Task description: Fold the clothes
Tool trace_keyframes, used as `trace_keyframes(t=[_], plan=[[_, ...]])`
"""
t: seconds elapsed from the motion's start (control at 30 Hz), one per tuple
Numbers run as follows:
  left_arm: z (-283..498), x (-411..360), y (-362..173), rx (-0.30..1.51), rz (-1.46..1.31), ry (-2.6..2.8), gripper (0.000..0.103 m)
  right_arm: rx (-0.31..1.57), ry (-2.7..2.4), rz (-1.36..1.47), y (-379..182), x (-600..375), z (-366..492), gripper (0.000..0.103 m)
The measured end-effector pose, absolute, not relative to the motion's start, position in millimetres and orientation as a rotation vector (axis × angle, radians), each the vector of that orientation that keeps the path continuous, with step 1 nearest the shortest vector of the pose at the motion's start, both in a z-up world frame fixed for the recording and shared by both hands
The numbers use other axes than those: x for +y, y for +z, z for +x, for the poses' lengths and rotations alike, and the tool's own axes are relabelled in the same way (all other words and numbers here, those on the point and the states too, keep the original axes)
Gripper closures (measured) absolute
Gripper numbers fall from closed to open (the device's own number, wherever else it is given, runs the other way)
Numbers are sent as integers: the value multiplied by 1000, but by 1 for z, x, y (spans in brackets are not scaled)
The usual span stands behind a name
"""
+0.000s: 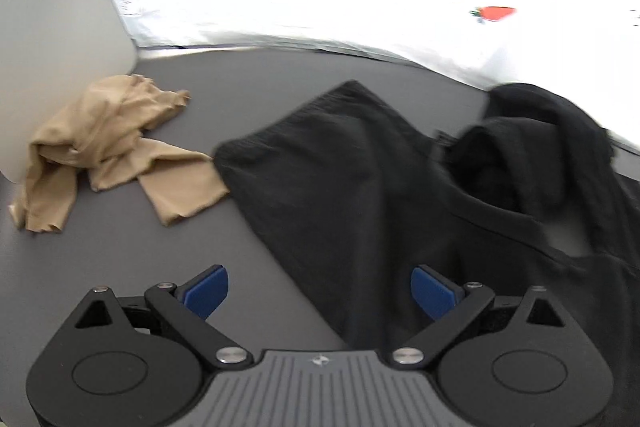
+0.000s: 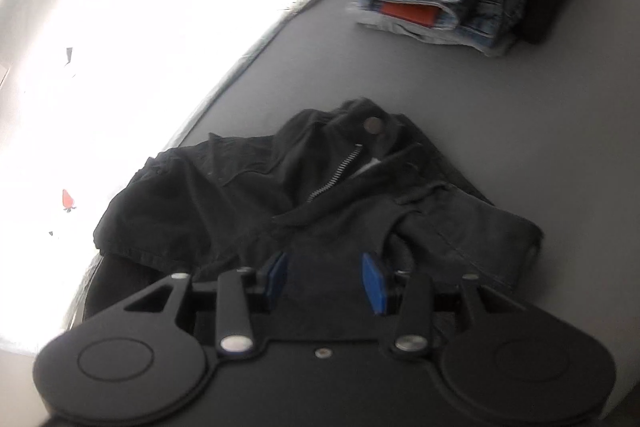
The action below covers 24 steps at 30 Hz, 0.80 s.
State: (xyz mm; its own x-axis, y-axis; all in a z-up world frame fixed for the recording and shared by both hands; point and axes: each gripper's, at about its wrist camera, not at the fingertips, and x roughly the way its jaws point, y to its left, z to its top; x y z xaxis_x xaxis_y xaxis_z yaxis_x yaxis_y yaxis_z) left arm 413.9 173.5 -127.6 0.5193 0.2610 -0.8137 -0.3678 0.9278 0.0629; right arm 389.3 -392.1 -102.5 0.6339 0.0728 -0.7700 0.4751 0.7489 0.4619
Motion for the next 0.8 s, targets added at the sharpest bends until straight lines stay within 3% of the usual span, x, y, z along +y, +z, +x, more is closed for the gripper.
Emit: trace_keyframes(t=[0.03, 0.2, 0.37, 0.47, 0.5, 0.53, 0.8], plan=[[422, 184, -131, 942, -114, 431, 5, 864, -231, 675, -102, -384, 398, 50], [460, 255, -162, 958, -196, 524, 7, 881, -184, 490, -104, -353, 422, 41], [494, 261, -191, 1004, -279, 495, 25, 936, -192, 414, -108, -336, 438, 40], [502, 252, -196, 962, -262, 545, 47, 961, -220, 400, -113, -331, 442, 40], [503, 249, -194, 946, -238, 575, 84, 969, -229, 396, -114, -329, 443, 40], [503, 245, -192, 937, -198, 613, 99, 973, -232, 396, -115, -327, 444, 40], [422, 244, -114, 719, -58, 856, 99, 948, -211, 376, -113, -323, 435, 40]])
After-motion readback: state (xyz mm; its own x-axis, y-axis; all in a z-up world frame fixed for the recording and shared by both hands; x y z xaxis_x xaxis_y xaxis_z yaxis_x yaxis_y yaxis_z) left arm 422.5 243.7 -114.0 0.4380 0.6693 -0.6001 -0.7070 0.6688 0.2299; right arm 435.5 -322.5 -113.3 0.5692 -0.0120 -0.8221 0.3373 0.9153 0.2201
